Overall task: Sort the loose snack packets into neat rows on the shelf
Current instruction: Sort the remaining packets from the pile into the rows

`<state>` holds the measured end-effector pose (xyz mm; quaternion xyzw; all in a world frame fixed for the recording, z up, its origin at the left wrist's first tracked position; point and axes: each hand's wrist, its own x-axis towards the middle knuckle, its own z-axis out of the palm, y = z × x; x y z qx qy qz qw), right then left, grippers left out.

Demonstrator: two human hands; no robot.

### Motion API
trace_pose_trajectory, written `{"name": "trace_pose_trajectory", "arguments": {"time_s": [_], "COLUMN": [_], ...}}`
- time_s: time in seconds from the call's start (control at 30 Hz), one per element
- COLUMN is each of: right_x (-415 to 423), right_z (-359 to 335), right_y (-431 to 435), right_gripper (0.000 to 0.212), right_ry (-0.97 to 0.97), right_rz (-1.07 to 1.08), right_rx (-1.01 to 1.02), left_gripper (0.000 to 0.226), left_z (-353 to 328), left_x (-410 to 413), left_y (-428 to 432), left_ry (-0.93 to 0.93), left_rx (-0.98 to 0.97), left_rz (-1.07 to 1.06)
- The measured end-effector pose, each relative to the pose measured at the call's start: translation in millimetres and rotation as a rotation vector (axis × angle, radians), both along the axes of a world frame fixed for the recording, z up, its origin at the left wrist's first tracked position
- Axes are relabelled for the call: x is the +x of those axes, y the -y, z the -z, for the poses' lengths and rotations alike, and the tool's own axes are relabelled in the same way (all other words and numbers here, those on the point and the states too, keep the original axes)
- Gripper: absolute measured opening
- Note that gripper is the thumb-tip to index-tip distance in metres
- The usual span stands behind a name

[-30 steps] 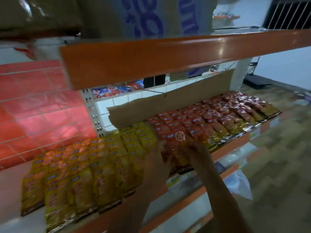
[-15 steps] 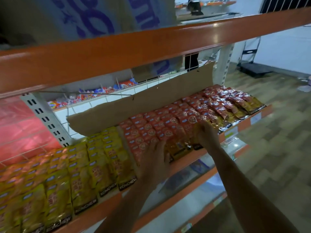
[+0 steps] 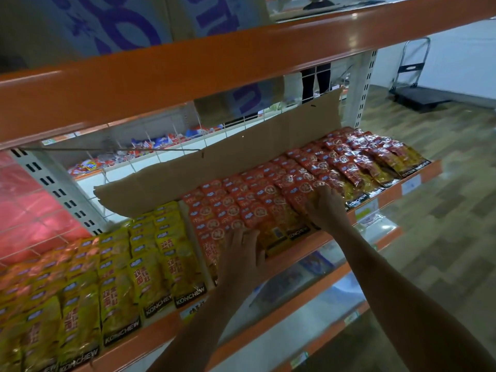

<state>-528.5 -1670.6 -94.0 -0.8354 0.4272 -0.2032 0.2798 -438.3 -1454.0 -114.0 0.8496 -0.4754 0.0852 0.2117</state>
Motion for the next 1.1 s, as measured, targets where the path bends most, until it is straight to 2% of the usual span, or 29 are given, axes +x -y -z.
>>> {"name": "trace_pose_trajectory", "arguments": {"time_s": [0.2,0.37,0.83,0.97,1.1], "right_x": [7,10,3,5,32], "right_z": [-3,1,12,12,-1], "right_y": [-1,-12,-18,-33,-85], "right_gripper": [0.054,0.048,0.048,0.043,0.035], "right_ry": [-0.009,-0.022,-0.213,-0.137,0.059], "right_rz": [-0.014,-0.071,0.034,0.05,-0.046], "right_rx": [0.007,-0.034,-0.24,-0.349,-0.392], "left_gripper": [0.037,0.034,0.034,0.034,0.033], "left_z": [6,11,11,4,-13], "left_x": [0,3,4,6,15], "left_y": [0,-1,-1,-3,-16], "left_ry": [-0.009,-0.001,0.007,0.027,0.053], "left_rx": [-0.043,-0.079,-0.099,-0.141,-0.205], "left_rz": [0.024,0.03,0.045,0.041,-0.012]}}
